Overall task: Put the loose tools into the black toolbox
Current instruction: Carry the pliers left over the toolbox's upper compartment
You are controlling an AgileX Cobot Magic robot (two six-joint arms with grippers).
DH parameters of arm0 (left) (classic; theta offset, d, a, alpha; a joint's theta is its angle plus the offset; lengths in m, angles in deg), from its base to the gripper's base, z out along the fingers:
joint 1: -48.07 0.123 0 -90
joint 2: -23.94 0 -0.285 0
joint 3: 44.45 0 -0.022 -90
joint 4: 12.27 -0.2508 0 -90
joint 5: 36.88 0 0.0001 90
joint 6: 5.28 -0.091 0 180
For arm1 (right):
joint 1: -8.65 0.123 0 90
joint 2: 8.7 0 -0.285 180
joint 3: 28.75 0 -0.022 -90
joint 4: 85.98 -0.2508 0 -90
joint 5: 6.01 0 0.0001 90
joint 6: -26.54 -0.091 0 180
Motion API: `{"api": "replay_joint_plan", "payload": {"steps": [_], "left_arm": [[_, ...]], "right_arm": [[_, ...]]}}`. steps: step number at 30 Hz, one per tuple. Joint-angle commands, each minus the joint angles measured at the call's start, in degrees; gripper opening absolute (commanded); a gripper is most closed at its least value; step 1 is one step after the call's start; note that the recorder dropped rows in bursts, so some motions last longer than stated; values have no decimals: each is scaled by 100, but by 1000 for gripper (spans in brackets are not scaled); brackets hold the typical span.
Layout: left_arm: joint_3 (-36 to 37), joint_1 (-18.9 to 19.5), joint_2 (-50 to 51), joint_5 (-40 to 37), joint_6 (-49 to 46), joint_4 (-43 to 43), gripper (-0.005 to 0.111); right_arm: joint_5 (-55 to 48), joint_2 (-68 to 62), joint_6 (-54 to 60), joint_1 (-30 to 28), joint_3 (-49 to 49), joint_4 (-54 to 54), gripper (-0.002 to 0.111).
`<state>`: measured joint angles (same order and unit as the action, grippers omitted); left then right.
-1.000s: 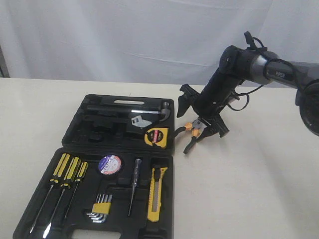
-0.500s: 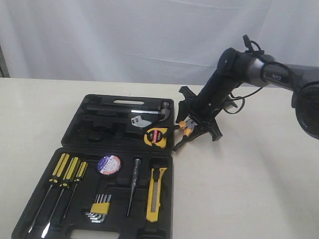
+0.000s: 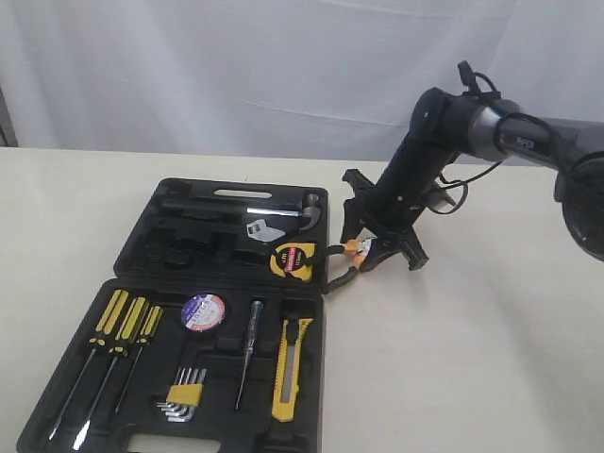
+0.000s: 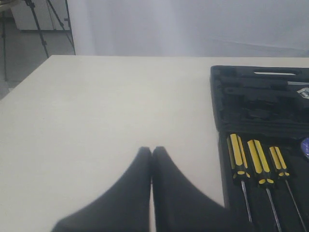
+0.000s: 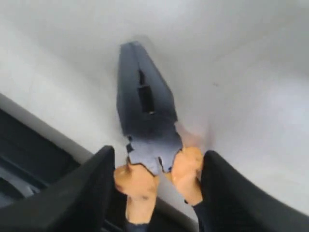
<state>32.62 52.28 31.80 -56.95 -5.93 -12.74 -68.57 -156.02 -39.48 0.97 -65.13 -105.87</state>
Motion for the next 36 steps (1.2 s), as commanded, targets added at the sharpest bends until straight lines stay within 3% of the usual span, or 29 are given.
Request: {"api": "replay_joint_plan", "payload": {"steps": [1, 14, 20, 29, 36], "left_arm": [[15, -27, -7, 45, 24, 47, 0], [15, -27, -7, 45, 24, 47, 0], [15, -27, -7, 45, 24, 47, 0], [15, -27, -7, 45, 24, 47, 0], [15, -27, -7, 45, 24, 47, 0]], "right_arm": [[-302, 581, -667, 120, 34, 977, 0], [-699, 1189, -1619, 552, 34, 1076, 0], [-601, 1411, -3432, 1245, 34, 930, 0], [872, 1444, -4907, 2421, 34, 1297, 0], [1558, 1318, -5444, 2932, 34, 1897, 0]]}}
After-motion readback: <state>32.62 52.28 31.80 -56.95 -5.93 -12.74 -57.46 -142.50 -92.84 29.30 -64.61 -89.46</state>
